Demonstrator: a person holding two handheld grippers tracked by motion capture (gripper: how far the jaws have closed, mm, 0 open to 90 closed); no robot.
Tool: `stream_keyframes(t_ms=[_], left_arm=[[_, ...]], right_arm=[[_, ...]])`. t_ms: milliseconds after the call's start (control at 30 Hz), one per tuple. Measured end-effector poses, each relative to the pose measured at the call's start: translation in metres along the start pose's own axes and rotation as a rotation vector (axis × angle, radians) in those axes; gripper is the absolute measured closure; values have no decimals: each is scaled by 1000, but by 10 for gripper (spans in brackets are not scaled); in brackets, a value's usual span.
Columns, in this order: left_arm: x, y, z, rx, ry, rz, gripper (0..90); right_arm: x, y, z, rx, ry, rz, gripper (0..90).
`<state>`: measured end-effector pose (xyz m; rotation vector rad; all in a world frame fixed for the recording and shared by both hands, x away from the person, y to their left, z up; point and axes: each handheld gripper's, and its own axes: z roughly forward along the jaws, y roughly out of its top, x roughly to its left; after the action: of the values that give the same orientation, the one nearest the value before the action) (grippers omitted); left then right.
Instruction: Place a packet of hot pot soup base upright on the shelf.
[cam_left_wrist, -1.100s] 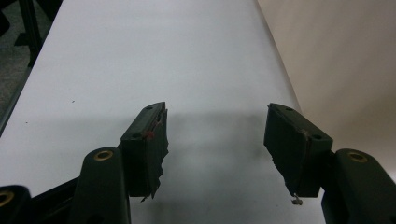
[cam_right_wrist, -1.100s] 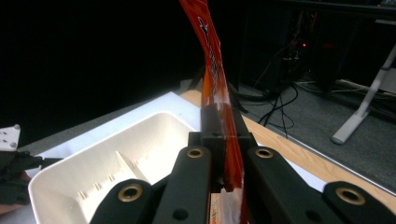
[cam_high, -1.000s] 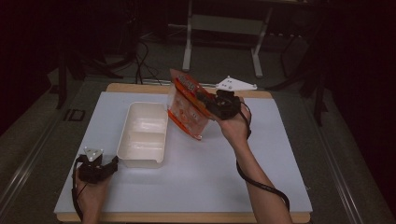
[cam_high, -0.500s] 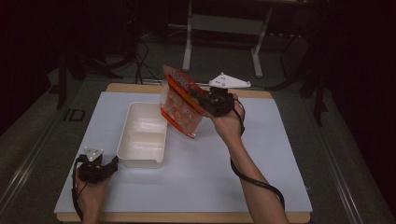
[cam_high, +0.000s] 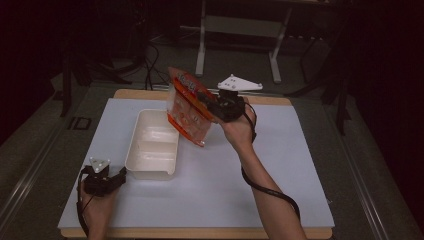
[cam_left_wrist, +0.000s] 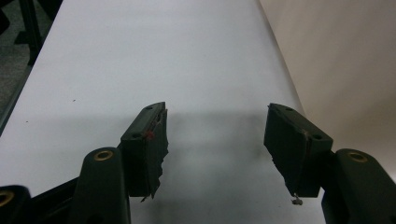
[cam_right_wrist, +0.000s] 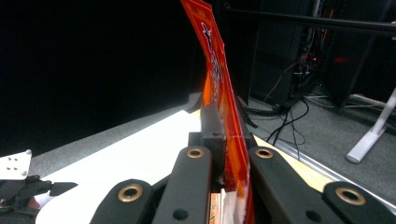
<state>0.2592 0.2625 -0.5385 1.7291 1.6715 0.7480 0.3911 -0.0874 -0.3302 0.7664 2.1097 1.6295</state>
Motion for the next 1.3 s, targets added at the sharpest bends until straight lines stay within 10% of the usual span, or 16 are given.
stream_keyframes(t_ms=[1300], left_arm=[[0,0,-1,-14,-5,-6,397]], right_arm=[[11,9,27,-53,10,23,900]])
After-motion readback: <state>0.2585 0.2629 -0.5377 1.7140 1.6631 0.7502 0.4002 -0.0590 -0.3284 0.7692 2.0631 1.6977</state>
